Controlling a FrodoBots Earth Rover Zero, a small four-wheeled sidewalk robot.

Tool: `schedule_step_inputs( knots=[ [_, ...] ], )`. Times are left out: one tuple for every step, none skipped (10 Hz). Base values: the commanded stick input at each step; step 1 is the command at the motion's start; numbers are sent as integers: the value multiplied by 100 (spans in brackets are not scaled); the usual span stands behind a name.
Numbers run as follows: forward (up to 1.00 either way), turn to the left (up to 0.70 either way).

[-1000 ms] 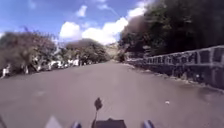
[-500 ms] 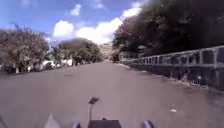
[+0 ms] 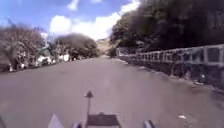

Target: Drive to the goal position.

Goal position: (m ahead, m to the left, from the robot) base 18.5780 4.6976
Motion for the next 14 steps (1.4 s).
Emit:
schedule_step_inputs(
  knots=[
    [70, -35],
    [70, -35],
    [70, -35],
    [70, -35],
    [70, -35],
    [70, -35],
    [70, -34],
    [70, -30],
    [70, -27],
    [70, -18],
    [70, -8],
    [70, 0],
    [70, 0],
    [70, 0]
  ],
)
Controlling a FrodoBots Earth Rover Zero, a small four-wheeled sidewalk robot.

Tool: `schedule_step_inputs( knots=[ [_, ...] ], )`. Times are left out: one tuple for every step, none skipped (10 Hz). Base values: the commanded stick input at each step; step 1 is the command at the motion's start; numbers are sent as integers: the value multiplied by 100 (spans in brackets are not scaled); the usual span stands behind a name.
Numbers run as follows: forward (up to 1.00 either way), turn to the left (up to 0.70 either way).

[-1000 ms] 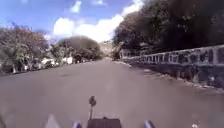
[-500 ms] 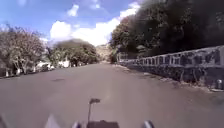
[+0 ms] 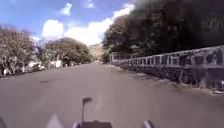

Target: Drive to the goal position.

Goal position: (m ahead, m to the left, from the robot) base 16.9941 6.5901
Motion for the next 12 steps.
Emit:
schedule_step_inputs(
  knots=[
    [70, 0],
    [70, 0],
    [70, 0],
    [70, 0],
    [70, 0],
    [70, 0],
    [70, 0],
    [70, 0],
    [70, 0],
    [70, 0],
    [70, 0],
    [70, 0]
  ],
)
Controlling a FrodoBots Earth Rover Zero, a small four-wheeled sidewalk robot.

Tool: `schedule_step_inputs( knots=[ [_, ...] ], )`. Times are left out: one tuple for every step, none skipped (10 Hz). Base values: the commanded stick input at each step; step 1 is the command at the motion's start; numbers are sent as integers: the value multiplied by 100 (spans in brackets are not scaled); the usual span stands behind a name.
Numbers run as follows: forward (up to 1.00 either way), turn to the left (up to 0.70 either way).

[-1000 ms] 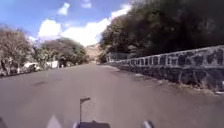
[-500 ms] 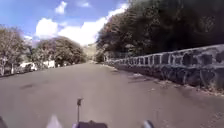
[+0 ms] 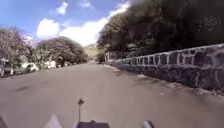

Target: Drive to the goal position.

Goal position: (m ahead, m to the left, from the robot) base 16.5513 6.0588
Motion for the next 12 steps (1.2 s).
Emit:
schedule_step_inputs(
  knots=[
    [70, 0],
    [70, 0],
    [70, 0],
    [70, 0],
    [70, -18],
    [70, -25],
    [70, -35],
    [70, -35],
    [70, -35],
    [70, -15],
    [70, -8],
    [70, -2]
  ],
)
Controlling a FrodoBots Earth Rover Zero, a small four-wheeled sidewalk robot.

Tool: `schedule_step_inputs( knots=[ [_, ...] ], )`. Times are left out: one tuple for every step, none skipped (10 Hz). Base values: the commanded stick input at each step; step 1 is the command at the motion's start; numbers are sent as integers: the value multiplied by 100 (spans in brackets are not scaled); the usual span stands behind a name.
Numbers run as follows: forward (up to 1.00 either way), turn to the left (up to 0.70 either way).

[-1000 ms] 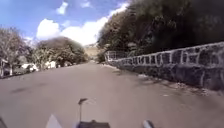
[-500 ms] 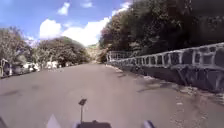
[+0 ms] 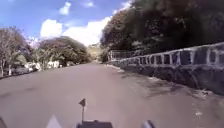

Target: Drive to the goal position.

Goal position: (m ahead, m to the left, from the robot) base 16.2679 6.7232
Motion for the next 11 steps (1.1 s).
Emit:
schedule_step_inputs(
  knots=[
    [70, 0],
    [70, 0],
    [70, 0],
    [70, 0],
    [70, 0],
    [70, 0],
    [70, 0],
    [70, 0],
    [70, 0],
    [70, 0],
    [70, 0]
  ],
)
